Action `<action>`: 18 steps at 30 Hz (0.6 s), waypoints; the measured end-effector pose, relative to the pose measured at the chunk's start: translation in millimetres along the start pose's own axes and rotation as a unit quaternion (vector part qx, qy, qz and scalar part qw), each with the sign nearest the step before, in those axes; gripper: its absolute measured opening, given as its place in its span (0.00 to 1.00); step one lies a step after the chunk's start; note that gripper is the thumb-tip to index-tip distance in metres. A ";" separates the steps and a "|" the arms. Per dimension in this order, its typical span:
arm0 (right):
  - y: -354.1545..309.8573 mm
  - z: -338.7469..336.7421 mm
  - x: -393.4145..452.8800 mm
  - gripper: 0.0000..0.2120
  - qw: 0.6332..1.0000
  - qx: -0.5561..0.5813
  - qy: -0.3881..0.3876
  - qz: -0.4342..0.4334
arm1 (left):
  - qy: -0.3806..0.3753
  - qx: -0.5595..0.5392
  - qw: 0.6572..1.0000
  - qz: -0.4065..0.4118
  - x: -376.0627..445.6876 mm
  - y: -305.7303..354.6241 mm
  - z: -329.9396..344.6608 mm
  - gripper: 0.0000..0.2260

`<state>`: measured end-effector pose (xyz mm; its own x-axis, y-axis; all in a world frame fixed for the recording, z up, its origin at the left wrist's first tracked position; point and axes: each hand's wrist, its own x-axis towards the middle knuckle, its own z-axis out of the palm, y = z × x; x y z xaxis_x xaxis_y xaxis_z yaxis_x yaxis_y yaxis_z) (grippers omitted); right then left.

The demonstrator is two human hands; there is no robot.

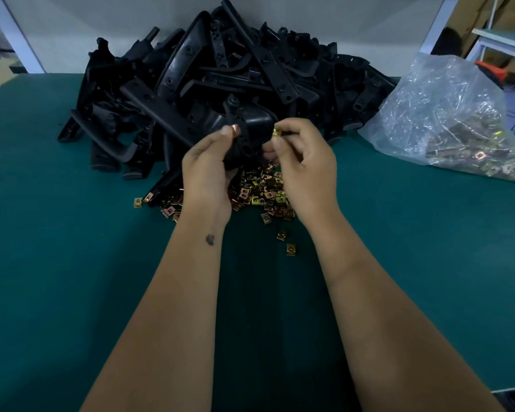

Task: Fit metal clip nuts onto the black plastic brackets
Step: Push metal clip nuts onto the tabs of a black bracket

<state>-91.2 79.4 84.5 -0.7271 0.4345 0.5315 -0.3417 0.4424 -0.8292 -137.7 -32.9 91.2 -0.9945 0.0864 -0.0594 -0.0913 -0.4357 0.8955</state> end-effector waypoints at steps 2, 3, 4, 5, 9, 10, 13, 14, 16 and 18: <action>0.3 -1.9 2.4 0.08 0.999 0.004 0.007 0.037 | 0.003 0.012 1.000 0.008 0.9 1.1 -1.5 0.11; 0.5 -2.4 3.4 0.08 0.998 0.014 0.010 0.057 | 0.001 0.032 0.999 0.018 0.2 0.5 -1.1 0.12; 0.6 -2.8 4.1 0.09 0.997 0.030 0.013 0.076 | -0.002 0.048 0.998 0.027 -0.9 -0.4 -0.1 0.12; 0.5 -3.4 4.7 0.10 0.994 0.048 0.017 0.092 | -0.007 0.059 0.998 0.035 -2.0 -1.3 1.1 0.12; 2.6 -6.9 7.0 0.13 0.984 0.113 0.030 0.133 | -0.034 0.076 0.995 0.062 -3.9 -4.1 3.7 0.05; 3.5 -7.5 7.6 0.13 0.981 0.130 0.033 0.140 | -0.036 0.077 0.994 0.062 -3.9 -4.3 3.5 0.03; 5.0 -8.1 9.0 0.13 0.972 0.172 0.040 0.155 | -0.042 0.066 0.996 0.050 -4.0 -3.1 3.2 0.06; 5.2 -8.2 9.3 0.12 0.969 0.182 0.041 0.159 | -0.044 0.063 0.996 0.047 -4.3 -2.7 3.4 0.08; 5.4 -8.4 9.9 0.10 0.965 0.195 0.039 0.169 | -0.051 0.061 0.996 0.046 -4.9 -2.4 3.7 0.11; 5.5 -8.1 10.2 0.08 0.962 0.205 0.039 0.178 | -0.065 0.051 0.995 0.051 -5.1 -3.2 3.1 0.15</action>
<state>-95.7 92.7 86.7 -0.7999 0.5663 0.1987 -0.2963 -0.0846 -0.9514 -132.2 -29.1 90.0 -0.9827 0.1647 0.0852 0.0215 -0.3550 0.9346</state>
